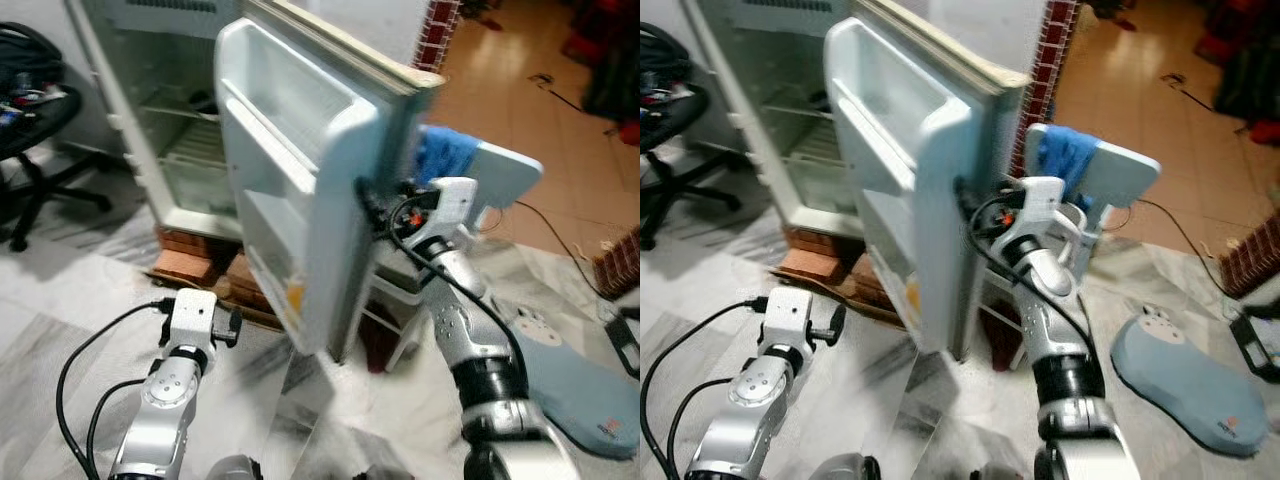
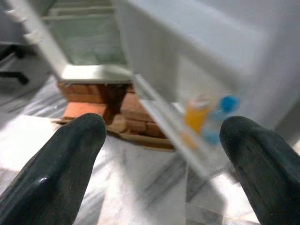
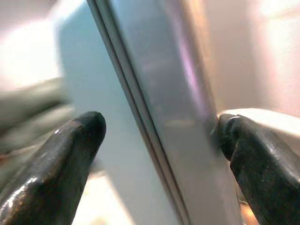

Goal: Restocking fridge

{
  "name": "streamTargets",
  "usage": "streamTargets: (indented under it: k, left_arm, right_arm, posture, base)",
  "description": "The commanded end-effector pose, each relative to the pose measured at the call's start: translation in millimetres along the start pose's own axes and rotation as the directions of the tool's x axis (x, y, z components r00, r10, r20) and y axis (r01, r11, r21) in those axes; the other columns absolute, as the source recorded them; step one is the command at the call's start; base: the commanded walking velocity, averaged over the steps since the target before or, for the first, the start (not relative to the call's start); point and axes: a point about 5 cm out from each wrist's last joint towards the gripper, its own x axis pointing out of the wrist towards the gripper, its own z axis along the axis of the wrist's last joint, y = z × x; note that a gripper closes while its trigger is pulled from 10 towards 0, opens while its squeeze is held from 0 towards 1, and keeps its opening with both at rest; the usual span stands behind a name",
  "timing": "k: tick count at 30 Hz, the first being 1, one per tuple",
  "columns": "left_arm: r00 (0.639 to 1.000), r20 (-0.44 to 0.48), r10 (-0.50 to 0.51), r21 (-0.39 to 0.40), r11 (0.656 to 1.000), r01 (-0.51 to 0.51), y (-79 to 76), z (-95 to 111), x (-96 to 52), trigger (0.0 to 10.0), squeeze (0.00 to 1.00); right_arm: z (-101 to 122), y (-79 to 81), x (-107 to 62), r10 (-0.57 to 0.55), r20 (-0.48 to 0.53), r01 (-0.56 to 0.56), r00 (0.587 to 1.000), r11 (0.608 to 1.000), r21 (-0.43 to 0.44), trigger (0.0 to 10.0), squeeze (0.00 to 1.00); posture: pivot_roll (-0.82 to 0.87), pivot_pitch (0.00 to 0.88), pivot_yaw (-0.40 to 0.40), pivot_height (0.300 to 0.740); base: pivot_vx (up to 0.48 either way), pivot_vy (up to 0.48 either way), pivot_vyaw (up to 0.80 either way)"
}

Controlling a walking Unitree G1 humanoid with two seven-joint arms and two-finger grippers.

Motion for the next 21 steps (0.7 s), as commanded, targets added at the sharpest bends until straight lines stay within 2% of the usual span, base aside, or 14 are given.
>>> streamTargets:
  k: [1, 2, 3, 4, 5, 8, 10, 11, 15, 17, 18, 19, 20, 21]
  left_arm:
    - [1.000, -0.002, 0.007, 0.008, 1.000, -0.007, 3.8, -1, -2.4, 10.0, 0.00]
    - [1.000, -0.007, 0.011, 0.007, 1.000, -0.011, 5.5, -2, -3.9, 10.0, 0.00]
    - [1.000, -0.007, 0.011, 0.007, 1.000, -0.011, 5.5, -2, -3.9, 10.0, 0.00]
    - [1.000, -0.011, 0.013, 0.007, 1.000, -0.013, 6.5, -3, -5.2, 10.0, 0.00]
    - [1.000, -0.012, 0.013, 0.007, 1.000, -0.013, 6.8, -3, -5.5, 10.0, 0.00]
    - [1.000, -0.009, 0.008, 0.021, 1.000, -0.007, 7.0, -3, -5.0, 10.0, 0.00]
    - [1.000, 0.003, -0.004, 0.034, 0.999, 0.004, 5.8, -1, -4.2, 10.0, 0.00]
    - [1.000, 0.003, -0.004, 0.034, 0.999, 0.004, 5.8, -1, -4.2, 10.0, 0.00]
    - [1.000, 0.021, -0.013, 0.026, 1.000, 0.013, 4.5, 4, -2.9, 10.0, 0.00]
    - [1.000, 0.011, -0.002, 0.020, 1.000, 0.002, 5.6, 4, -2.1, 10.0, 0.00]
    - [1.000, 0.020, 0.002, 0.019, 1.000, -0.002, 6.8, 7, -1.4, 10.0, 0.00]
    - [1.000, 0.027, 0.004, 0.023, 1.000, -0.004, 7.4, 8, -1.2, 10.0, 0.00]
    - [0.999, 0.049, 0.006, 0.041, 0.999, -0.008, 9.2, 12, -0.8, 10.0, 0.00]
    - [0.998, 0.063, 0.007, 0.045, 0.999, -0.010, 10.4, 14, -0.5, 10.0, 0.00]
  right_arm:
    - [13, 33.6, 11.9, 0.237, 0.032, -0.237, 0.971, 0.971, 0.008, 10.0, 0.00]
    - [10, 43.2, 1.1, 0.325, 0.007, -0.325, 0.946, 0.944, 0.051, 10.0, 0.00]
    - [10, 43.2, 1.1, 0.325, 0.007, -0.325, 0.946, 0.944, 0.051, 10.0, 0.00]
    - [4, 41.8, -8.1, 0.333, -0.032, -0.331, 0.942, 0.941, 0.066, 10.0, 0.00]
    - [-2, 32.4, -11.4, 0.269, -0.063, -0.267, 0.961, 0.963, 0.045, 10.0, 0.00]
    - [-14, 11.6, -21.9, 0.117, -0.132, -0.122, 0.984, 0.992, -0.027, 10.0, 0.00]
    - [-19, 2.7, -30.6, 0.042, -0.165, -0.053, 0.985, 0.997, -0.063, 10.0, 0.00]
    - [-19, 2.7, -30.6, 0.042, -0.165, -0.053, 0.985, 0.997, -0.063, 10.0, 0.00]
    - [-28, -12.4, -48.1, -0.117, -0.202, 0.094, 0.972, 0.988, -0.119, 10.0, 0.00]
    - [-31, -18.0, -53.2, -0.188, -0.198, 0.156, 0.962, 0.974, -0.167, 10.0, 0.00]
    - [-34, -25.5, -57.3, -0.276, -0.188, 0.233, 0.943, 0.947, -0.221, 10.0, 0.00]
    - [-34, -27.5, -58.4, -0.299, -0.185, 0.254, 0.936, 0.939, -0.234, 10.0, 0.00]
    - [-33, -30.4, -60.8, -0.349, -0.151, 0.292, 0.925, 0.906, -0.308, 10.0, 0.00]
    - [-31, -32.6, -62.2, -0.387, -0.129, 0.325, 0.913, 0.881, -0.344, 10.0, 0.00]
  posture:
    - [0.10, 0.053, -0.033, 0.740]
    - [0.10, 0.055, -0.033, 0.740]
    - [0.10, 0.055, -0.033, 0.740]
    - [0.09, 0.056, -0.032, 0.740]
    - [0.09, 0.056, -0.030, 0.740]
    - [0.09, 0.058, -0.027, 0.740]
    - [0.09, 0.059, -0.023, 0.740]
    - [0.09, 0.059, -0.023, 0.740]
    - [0.08, 0.068, -0.018, 0.740]
    - [0.08, 0.071, -0.015, 0.740]
    - [0.08, 0.076, -0.011, 0.740]
    - [0.08, 0.078, -0.010, 0.740]
    - [0.08, 0.083, -0.005, 0.740]
    - [0.08, 0.086, -0.003, 0.740]
  base:
    - [0.000, 0.000, 0.00]
    - [0.000, 0.000, 0.00]
    - [0.000, 0.000, 0.00]
    - [0.000, 0.000, 0.00]
    - [0.000, 0.000, 0.00]
    - [0.000, 0.000, 0.00]
    - [0.000, 0.000, 0.00]
    - [0.000, 0.000, 0.00]
    - [0.000, 0.000, 0.00]
    - [0.000, 0.000, 0.00]
    - [0.000, 0.461, 0.00]
    - [0.000, 0.461, 0.00]
    - [0.000, 0.458, 0.00]
    - [0.000, 0.461, 0.00]
